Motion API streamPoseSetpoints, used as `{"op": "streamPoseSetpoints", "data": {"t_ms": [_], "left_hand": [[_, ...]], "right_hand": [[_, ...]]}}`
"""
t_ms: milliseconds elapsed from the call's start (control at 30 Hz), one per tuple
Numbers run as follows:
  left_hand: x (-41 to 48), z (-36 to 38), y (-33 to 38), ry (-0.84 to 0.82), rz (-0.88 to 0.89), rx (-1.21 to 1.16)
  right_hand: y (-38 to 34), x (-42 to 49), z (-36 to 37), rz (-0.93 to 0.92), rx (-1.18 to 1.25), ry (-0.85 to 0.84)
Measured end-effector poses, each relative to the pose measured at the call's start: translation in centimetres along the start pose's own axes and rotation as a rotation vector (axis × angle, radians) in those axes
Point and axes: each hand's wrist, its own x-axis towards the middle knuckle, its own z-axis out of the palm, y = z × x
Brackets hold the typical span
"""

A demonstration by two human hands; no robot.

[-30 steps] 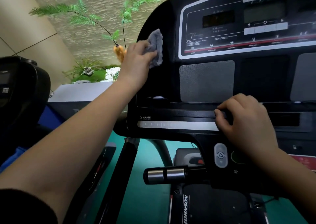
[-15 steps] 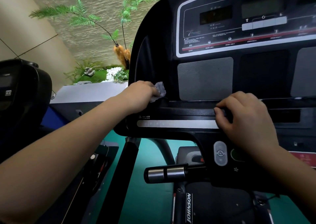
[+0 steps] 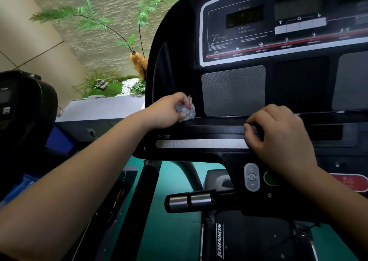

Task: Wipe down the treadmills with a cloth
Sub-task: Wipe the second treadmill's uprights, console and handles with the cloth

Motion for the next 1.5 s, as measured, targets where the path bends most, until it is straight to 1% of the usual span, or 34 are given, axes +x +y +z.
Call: {"op": "streamPoseSetpoints", "data": {"t_ms": [67, 167, 200, 233, 300, 333, 367, 400, 467, 500, 533, 600, 633, 733, 767, 833, 933, 1033, 1067, 1100, 1133, 1167, 1233, 1267, 1300, 1333, 1400, 1433, 1500], "left_hand": [[-1.0, -0.3, 0.4, -0.01, 0.036, -0.042], [-2.2, -1.1, 1.1, -0.08, 0.099, -0.129], [-2.5, -1.2, 1.2, -0.046, 0.105, -0.183], [-2.7, -1.4, 1.0, 0.047, 0.092, -0.266], [-3.0, -1.8, 0.4, 0.332, 0.027, -0.424], [-3.1, -1.9, 0.0, 0.451, -0.009, -0.392], [-3.2, -1.9, -0.5, 0.506, -0.053, -0.269], [-3.3, -1.6, -0.9, 0.483, -0.078, -0.085], [-3.4, -0.3, -1.6, 0.284, -0.026, 0.308], [-3.3, 0.3, -1.6, 0.189, 0.007, 0.447], [-3.2, 0.6, -1.3, 0.13, 0.012, 0.522], [-2.5, 0.2, -0.5, 0.057, -0.014, 0.536], [-1.9, 0.0, -0.1, 0.019, -0.044, 0.533], [-0.1, 0.1, 1.2, -0.066, -0.132, 0.663], [0.2, 0.4, 1.6, -0.069, -0.161, 0.652], [0.7, 0.5, 1.7, -0.078, -0.194, 0.498], [-0.3, -0.5, 1.7, -0.078, -0.148, 0.154], [-2.7, -2.3, 2.2, -0.164, -0.096, -0.026], [-3.4, -3.0, 2.2, -0.171, -0.1, -0.076], [-4.1, -3.6, 2.2, -0.137, -0.115, -0.131], [-4.5, -3.9, 1.8, -0.05, -0.128, -0.178], [-4.7, -4.2, 1.3, 0.077, -0.122, -0.198], [-4.8, -4.1, 0.2, 0.324, -0.074, -0.095], [-4.8, -3.8, -0.2, 0.393, -0.042, -0.006], [-4.6, -3.3, -0.6, 0.41, 0.002, 0.092], [-4.3, -2.7, -0.9, 0.391, 0.052, 0.196], [-3.6, -1.4, -1.0, 0.308, 0.12, 0.385], [-3.2, -0.7, -1.1, 0.255, 0.119, 0.456], [-1.9, 0.0, -1.1, 0.175, 0.042, 0.53]], "right_hand": [[0.0, 0.0, -0.1, -0.003, 0.005, -0.002], [0.0, 0.0, -0.1, -0.01, 0.019, -0.001], [0.0, 0.1, 0.0, -0.01, 0.023, 0.0], [0.1, 0.0, 0.0, -0.01, 0.026, -0.001], [0.1, 0.0, 0.0, -0.007, 0.027, -0.004], [0.1, 0.0, 0.0, -0.006, 0.026, -0.004], [0.0, 0.0, 0.0, -0.006, 0.025, -0.003], [0.0, 0.0, 0.0, -0.005, 0.025, -0.001], [0.0, 0.0, 0.0, -0.003, 0.024, 0.001], [0.0, 0.0, 0.0, -0.003, 0.021, -0.001], [0.0, 0.0, 0.0, -0.002, 0.016, -0.001], [-0.1, -0.1, 0.0, 0.002, 0.006, 0.0], [-0.1, -0.1, 0.0, 0.003, 0.004, -0.001], [0.0, -0.1, 0.0, 0.002, 0.009, -0.004], [0.0, -0.1, -0.1, 0.0, 0.01, -0.003], [0.0, -0.2, -0.1, -0.001, 0.011, 0.001], [-0.1, -0.1, 0.0, 0.003, 0.012, 0.0], [0.0, -0.1, 0.0, 0.001, 0.016, 0.006], [0.0, -0.1, 0.0, 0.0, 0.02, 0.009], [0.0, -0.1, 0.0, 0.003, 0.023, 0.011], [0.0, -0.2, 0.0, 0.007, 0.024, 0.013], [0.0, -0.2, 0.0, 0.011, 0.026, 0.016], [-0.1, -0.2, 0.0, 0.01, 0.032, 0.019], [-0.1, -0.2, 0.0, 0.008, 0.034, 0.017], [0.0, -0.1, 0.0, 0.006, 0.033, 0.016], [0.0, -0.1, 0.0, 0.006, 0.031, 0.015], [0.0, -0.2, 0.0, 0.006, 0.025, 0.016], [0.0, -0.2, 0.0, 0.006, 0.022, 0.015], [0.0, -0.3, 0.0, 0.009, 0.019, 0.012]]}}
